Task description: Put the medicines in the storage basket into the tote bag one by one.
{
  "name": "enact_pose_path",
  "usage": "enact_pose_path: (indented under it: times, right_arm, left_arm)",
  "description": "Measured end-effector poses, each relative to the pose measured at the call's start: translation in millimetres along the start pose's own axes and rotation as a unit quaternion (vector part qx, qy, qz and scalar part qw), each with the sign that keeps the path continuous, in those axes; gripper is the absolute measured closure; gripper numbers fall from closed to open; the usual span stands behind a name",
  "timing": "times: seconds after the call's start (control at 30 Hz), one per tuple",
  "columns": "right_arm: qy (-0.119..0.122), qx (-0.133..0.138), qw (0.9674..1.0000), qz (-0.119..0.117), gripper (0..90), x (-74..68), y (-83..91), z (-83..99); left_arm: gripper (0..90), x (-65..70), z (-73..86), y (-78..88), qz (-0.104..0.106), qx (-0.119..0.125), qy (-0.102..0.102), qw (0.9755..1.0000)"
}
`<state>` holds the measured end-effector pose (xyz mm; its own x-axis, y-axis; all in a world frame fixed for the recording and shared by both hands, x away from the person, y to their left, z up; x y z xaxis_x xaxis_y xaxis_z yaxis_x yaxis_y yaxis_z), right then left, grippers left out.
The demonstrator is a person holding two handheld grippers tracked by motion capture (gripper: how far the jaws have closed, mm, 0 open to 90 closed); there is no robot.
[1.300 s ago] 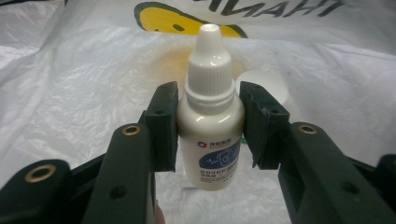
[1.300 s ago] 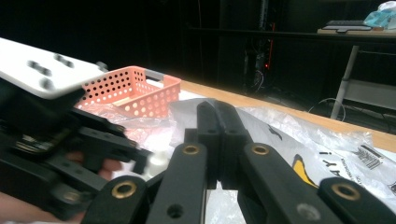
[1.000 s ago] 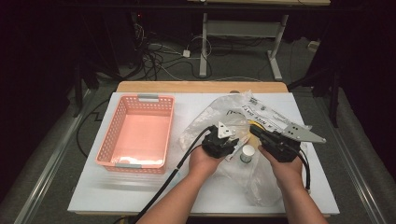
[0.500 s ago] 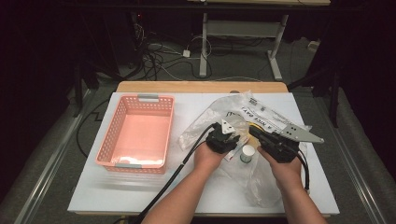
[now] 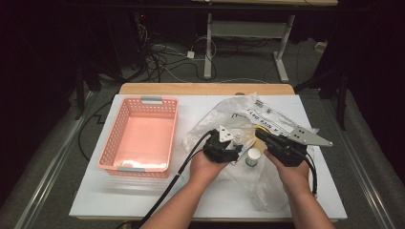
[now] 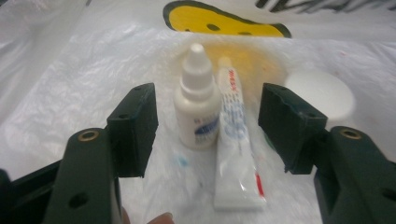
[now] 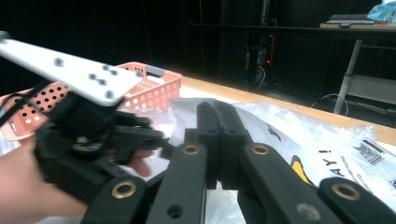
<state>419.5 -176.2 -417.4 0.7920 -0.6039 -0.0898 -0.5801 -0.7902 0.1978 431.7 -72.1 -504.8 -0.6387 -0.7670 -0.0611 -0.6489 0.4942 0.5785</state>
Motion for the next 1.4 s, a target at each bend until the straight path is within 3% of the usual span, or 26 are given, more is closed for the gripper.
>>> enact_pose_path:
  times: [0.23, 0.37, 0.5, 0.57, 0.6, 0.63, 0.7, 0.8, 0.87, 0.97, 1.03, 1.13, 1.3, 1.4]
  right_arm:
    - [0.003, 0.0, 1.0, 0.0, 90.0, -1.5, 0.4, -0.8]
    - [0.002, 0.001, 1.0, 0.001, 90.0, -1.3, 2.3, -1.7]
    - [0.0, -0.004, 1.0, 0.002, 90.0, -0.8, 0.3, 0.7]
    - [0.002, -0.006, 1.0, 0.002, 90.0, -0.8, -0.6, 1.2]
    - [0.001, -0.005, 1.0, 0.002, 90.0, -1.0, -0.8, 0.9]
    - [0.001, -0.004, 1.0, 0.001, 90.0, -1.2, -0.6, 0.4]
    - [0.001, -0.003, 1.0, 0.002, 90.0, -1.2, -0.3, -0.6]
    - [0.0, -0.002, 1.0, 0.003, 90.0, -0.6, 0.7, -0.9]
    - [-0.003, -0.002, 1.0, 0.003, 90.0, -0.5, 1.0, -0.5]
    - [-0.004, 0.0, 1.0, 0.005, 90.0, 0.9, 1.2, -1.0]
    - [-0.002, -0.001, 1.0, 0.005, 90.0, 1.0, 0.9, -1.4]
    - [-0.001, -0.002, 1.0, 0.005, 90.0, 2.0, 0.1, -1.6]
    - [-0.003, -0.006, 1.0, 0.005, 90.0, 1.6, -0.1, 1.9]
    - [-0.003, -0.008, 1.0, 0.004, 90.0, 0.5, 0.4, 3.0]
  left_arm:
    - [34.4, 5.2, 37.5, 33.8, 0.031, -0.014, 0.004, 0.9994]
    - [29.2, 3.6, 65.9, 49.3, 0.04, -0.042, -0.002, 0.9983]
    - [22.7, 2.3, 85.2, 51.4, 0.04, -0.06, -0.011, 0.9973]
    - [18.1, 5.4, 94.6, 46.1, 0.052, -0.087, -0.002, 0.9949]
    - [16.1, 7.1, 97.0, 43.4, 0.05, -0.102, -0.011, 0.9935]
    - [15.2, 8.8, 96.3, 42.5, 0.043, -0.101, -0.021, 0.9937]
    - [14.8, 15.4, 92.9, 38.5, 0.053, -0.102, -0.018, 0.9932]
    - [11.1, 21.5, 86.5, 25.3, 0.032, -0.114, -0.035, 0.9923]
    - [12.5, 22.8, 80.7, 18.7, 0.026, -0.113, -0.026, 0.9929]
    - [28.2, 25.3, 77.0, 17.4, 0.03, -0.099, -0.031, 0.9941]
    - [49.5, 28.2, 76.3, 19.1, 0.04, -0.088, -0.04, 0.9945]
    - [65.3, 29.1, 76.1, 19.3, 0.041, -0.084, -0.042, 0.9947]
    - [88.2, 29.3, 76.6, 19.3, 0.031, -0.081, -0.052, 0.9949]
    - [88.6, 29.7, 76.9, 19.7, 0.03, -0.08, -0.053, 0.995]
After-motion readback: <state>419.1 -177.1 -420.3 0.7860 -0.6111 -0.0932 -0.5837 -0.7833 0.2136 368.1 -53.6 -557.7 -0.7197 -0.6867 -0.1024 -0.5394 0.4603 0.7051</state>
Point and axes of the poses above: each handheld gripper's, and its own axes: y roughly backward along the jaws, z roughly out of its underside, x roughly to its right, the point moved 10 cm from there along -y, roughly forward along the jaws, and after that the axes turned 10 degrees about -z, right-handed, at the moved point
